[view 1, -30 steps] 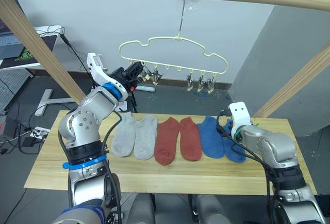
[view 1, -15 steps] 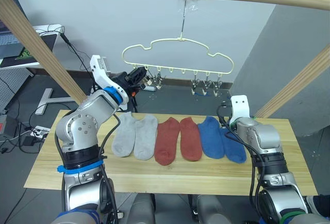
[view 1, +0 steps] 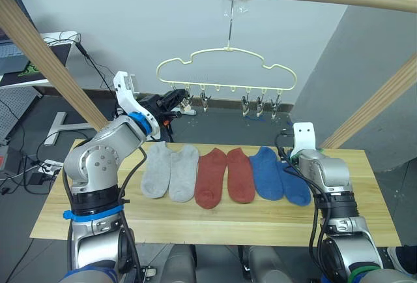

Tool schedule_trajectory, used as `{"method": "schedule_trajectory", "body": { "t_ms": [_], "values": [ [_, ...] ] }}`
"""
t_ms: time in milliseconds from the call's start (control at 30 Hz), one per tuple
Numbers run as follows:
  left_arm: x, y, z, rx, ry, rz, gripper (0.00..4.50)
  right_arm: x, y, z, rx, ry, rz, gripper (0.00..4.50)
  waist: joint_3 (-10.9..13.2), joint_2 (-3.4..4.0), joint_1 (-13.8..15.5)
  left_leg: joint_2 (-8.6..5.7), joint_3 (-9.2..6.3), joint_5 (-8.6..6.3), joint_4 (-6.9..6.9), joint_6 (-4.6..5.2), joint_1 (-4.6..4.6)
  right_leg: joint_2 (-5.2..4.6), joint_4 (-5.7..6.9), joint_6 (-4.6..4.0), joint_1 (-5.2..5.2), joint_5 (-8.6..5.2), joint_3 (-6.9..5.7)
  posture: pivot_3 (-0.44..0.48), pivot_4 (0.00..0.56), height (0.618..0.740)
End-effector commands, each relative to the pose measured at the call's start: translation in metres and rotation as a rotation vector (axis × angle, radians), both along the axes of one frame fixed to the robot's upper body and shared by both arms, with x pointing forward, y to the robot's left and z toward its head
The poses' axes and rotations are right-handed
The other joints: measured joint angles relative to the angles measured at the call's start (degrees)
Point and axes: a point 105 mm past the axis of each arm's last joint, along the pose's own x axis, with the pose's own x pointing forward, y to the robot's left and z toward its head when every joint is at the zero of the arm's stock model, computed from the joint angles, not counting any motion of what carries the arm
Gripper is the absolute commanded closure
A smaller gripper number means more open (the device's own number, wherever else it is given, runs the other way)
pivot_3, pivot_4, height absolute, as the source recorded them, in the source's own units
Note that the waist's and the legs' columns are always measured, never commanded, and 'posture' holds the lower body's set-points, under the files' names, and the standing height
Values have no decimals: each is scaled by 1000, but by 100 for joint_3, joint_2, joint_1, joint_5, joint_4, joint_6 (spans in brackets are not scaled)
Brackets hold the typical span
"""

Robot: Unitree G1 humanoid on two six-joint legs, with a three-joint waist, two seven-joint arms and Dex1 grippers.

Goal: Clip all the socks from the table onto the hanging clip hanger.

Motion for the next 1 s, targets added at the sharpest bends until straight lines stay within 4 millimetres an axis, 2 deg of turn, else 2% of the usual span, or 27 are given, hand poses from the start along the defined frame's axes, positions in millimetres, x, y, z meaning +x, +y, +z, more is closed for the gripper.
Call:
{"method": "schedule_trajectory", "body": {
  "t_ms": [33,233,433,667,767,1000],
  "values": [
    [-5,1,13,26,-65,-3,4388,1,-4,4,-5,-16,-28,0,0,1,-1,0,0,0,0,0,0,0,0,0,0,0,0,-70,254,740],
    [-4,4,13,37,-72,9,4388,-5,-10,-15,-2,36,-70,0,3,5,0,0,0,0,0,0,0,0,0,0,0,0,0,-65,255,740],
    [-4,4,15,40,-79,11,4388,-8,-7,-36,31,99,-83,0,6,10,1,0,0,0,0,0,0,0,0,-1,0,0,0,-60,256,740],
    [-4,3,15,43,-80,11,4388,-10,-3,-49,119,135,-119,0,6,10,-6,0,0,0,0,0,10,0,4,2,6,-1,0,-60,256,740],
    [-5,4,16,44,-81,12,4388,-14,-4,-55,173,159,-164,625,6,9,-4,0,0,0,0,0,15,0,4,3,11,-1,1,-60,256,740],
    [-5,6,17,45,-82,14,4388,-16,-4,-56,201,171,-191,3103,6,9,39,0,-1,0,0,0,16,0,2,1,13,0,0,-47,257,740]
  ]
}}
